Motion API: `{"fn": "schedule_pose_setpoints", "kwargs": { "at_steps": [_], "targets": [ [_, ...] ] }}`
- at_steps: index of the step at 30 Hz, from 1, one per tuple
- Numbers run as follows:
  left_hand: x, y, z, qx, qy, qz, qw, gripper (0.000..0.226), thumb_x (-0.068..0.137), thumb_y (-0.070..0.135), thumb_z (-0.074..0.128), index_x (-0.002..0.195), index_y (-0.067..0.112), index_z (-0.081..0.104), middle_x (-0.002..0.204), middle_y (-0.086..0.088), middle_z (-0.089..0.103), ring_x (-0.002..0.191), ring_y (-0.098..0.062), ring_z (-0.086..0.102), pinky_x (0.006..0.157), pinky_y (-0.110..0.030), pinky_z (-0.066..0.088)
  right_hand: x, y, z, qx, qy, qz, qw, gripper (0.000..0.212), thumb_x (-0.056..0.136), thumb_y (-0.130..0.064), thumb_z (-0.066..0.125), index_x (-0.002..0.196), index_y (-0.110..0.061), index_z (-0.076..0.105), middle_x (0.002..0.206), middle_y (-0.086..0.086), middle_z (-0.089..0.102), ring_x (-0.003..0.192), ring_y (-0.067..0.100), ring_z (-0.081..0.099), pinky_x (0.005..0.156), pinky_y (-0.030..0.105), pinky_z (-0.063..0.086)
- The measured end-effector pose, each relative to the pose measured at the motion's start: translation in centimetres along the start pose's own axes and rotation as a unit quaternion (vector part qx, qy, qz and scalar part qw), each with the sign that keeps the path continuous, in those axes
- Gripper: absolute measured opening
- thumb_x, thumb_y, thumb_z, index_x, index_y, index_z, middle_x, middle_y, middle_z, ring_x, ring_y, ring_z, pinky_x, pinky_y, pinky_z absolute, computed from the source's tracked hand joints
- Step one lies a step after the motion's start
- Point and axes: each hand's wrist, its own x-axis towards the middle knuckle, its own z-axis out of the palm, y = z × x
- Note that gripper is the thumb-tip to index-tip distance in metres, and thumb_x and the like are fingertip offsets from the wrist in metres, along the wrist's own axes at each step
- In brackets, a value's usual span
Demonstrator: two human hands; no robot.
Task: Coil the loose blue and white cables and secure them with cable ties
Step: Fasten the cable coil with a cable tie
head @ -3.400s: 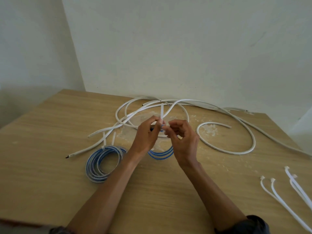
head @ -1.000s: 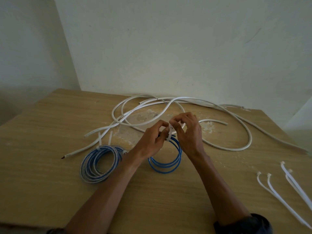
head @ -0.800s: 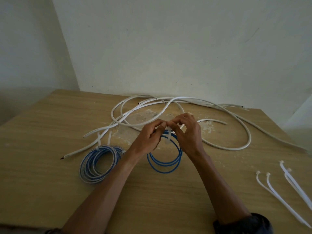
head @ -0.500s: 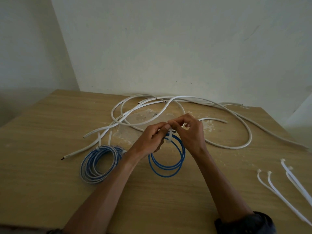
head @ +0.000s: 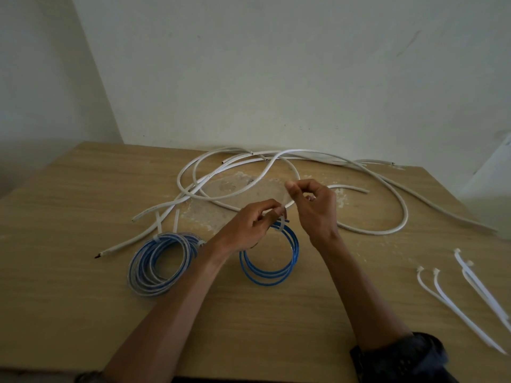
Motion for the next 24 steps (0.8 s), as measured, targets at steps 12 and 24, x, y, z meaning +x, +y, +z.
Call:
{"fn": "schedule_pose_setpoints", "kwargs": {
  "at_steps": [12,24],
  "targets": [
    [0.1,0.2,1.5,-0.019,-0.016,-0.022,0.999,0.031,0.109,0.027,0.041,0.109,0.009,0.065,0.043,0.017,0.047,0.036,-0.003,0.033,0.044,-0.019,0.029,0.9,0.0,-0.6,0.024,0.110,0.015,0.994,0.017,0.096,-0.028,0.068,0.083,-0.018,0.073,0.080,-0.002,0.072,0.074,0.000,0.063,0.067,0.011,0.050],
    [0.2,0.3,1.7,0.049,-0.031,0.032,0.998,0.028,0.105,0.014,0.048,0.089,0.003,0.067,0.059,0.029,0.058,0.053,0.008,0.052,0.057,-0.008,0.035,0.9,1.0,-0.1,-0.030,0.155,0.021,0.987,0.025,0.097,-0.032,0.066,0.096,-0.008,0.073,0.089,-0.001,0.071,0.083,0.006,0.065,0.071,0.017,0.049]
  ]
}}
